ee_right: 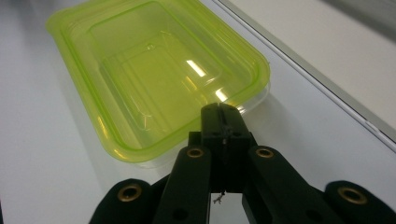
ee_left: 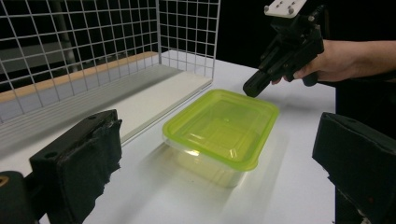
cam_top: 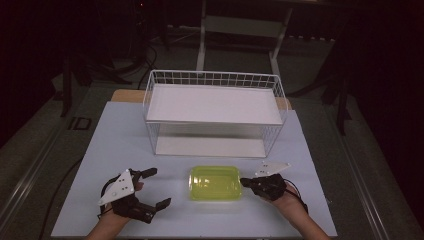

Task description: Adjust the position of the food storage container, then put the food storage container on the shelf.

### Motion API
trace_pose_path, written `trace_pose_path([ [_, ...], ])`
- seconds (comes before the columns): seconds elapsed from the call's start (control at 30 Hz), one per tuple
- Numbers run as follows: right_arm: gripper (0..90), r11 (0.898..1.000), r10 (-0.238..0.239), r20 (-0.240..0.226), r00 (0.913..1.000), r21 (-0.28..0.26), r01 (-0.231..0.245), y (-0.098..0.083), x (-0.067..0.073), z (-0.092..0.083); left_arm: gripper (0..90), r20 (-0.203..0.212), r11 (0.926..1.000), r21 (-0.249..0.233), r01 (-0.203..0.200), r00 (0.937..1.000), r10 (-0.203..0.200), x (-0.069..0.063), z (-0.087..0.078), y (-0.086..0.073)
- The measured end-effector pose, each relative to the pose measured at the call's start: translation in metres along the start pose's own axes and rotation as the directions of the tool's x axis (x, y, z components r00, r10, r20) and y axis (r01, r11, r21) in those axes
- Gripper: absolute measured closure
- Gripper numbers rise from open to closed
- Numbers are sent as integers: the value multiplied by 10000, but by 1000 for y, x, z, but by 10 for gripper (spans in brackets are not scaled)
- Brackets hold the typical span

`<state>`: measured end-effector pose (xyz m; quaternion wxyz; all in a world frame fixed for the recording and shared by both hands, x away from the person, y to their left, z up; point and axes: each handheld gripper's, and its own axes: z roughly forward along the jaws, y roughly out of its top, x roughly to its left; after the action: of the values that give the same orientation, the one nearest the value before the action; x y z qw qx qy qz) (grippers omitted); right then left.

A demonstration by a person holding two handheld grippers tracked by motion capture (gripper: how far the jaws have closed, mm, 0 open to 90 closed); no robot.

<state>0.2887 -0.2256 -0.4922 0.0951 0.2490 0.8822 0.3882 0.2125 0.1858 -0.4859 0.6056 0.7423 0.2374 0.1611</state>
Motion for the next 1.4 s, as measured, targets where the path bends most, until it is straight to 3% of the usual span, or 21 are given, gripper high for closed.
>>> trace_pose_path([
  [0.67,900,9995,-323,-295,9990,6,323,18,10,20,19,34,9998,177,79,10000,-79,2,0,-1],
  [0.83,890,9992,-335,-184,9993,-226,330,21,14,15,18,85,9991,66,421,9991,-422,3,0,-2],
  [0.93,748,9987,-64,-98,9999,-502,59,23,17,7,18,285,9975,115,693,9972,-696,6,1,-1],
  [0.97,673,9980,38,-86,10000,-630,-43,24,18,4,18,104,9972,418,622,9980,-627,5,2,-1],
  [1.03,586,9955,274,16,9996,-905,-271,24,21,-1,19,157,9981,512,343,9993,-352,5,4,-2],
  [1.17,428,9931,200,319,9993,-1159,-161,25,30,-8,19,304,9956,755,559,9978,-583,5,8,-1],
  [1.3,158,9864,622,-310,9976,-1503,-662,26,29,-13,20,90,9821,1260,1401,9898,-1423,9,15,5],
  [1.33,116,9874,597,-388,9975,-1443,-648,27,28,-13,20,-53,9754,1515,1604,9869,-1614,9,18,8],
  [1.4,129,9858,787,-48,9969,-1482,-785,27,27,-14,19,-111,9680,1774,1775,9839,-1784,10,22,11],
])
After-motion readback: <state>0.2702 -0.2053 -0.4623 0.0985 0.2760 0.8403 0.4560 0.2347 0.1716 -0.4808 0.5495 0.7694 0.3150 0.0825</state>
